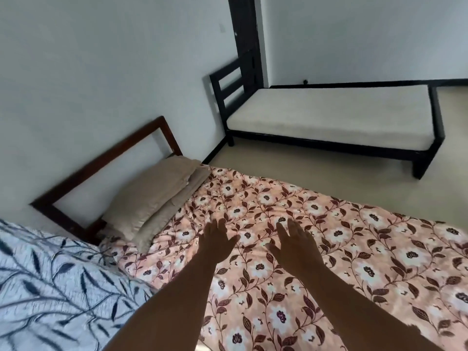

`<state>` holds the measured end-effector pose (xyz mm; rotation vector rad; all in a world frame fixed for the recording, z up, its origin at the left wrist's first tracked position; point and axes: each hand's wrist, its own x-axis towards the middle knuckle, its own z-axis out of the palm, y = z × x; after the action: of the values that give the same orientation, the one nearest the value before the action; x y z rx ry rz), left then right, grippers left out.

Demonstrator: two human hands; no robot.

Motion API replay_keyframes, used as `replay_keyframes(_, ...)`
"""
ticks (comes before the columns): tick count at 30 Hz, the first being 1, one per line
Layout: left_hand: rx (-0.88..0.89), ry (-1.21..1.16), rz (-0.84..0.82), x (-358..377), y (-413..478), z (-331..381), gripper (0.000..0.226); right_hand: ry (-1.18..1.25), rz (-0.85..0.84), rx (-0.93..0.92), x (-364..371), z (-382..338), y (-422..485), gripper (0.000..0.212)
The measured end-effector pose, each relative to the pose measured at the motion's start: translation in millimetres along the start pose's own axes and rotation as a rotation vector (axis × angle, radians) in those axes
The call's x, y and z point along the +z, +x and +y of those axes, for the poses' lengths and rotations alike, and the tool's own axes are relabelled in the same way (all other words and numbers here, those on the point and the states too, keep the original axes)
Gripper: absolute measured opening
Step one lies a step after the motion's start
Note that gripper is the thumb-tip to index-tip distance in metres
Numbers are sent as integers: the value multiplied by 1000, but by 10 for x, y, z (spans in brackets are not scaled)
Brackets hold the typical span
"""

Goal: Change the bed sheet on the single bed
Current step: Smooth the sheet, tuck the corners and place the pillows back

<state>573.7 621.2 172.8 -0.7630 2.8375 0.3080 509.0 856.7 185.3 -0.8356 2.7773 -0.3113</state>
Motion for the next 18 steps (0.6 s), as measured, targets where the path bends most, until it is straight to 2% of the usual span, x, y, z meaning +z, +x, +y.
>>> replay_keyframes(4, 81, 54, -35, 78, 342, -200, 88, -4, 10, 37, 102, -93, 171, 81)
replay_keyframes(8, 181, 110, -72, 288, 893, -719, 85, -27, -7, 127, 354, -295, 527, 121)
replay_keyframes(12, 241, 78, -139, 505, 1422, -1297, 94, -20, -94, 231, 603, -682, 1006, 82)
replay_keyframes(15, 194, 25, -204, 533, 1664, -1752, 83, -41, -149, 252, 781, -1006, 1322, 80)
replay_keyframes(18, 181, 77, -251, 522, 1839, -2200, 86, -50, -195, 249, 890, -1362, 1518, 80)
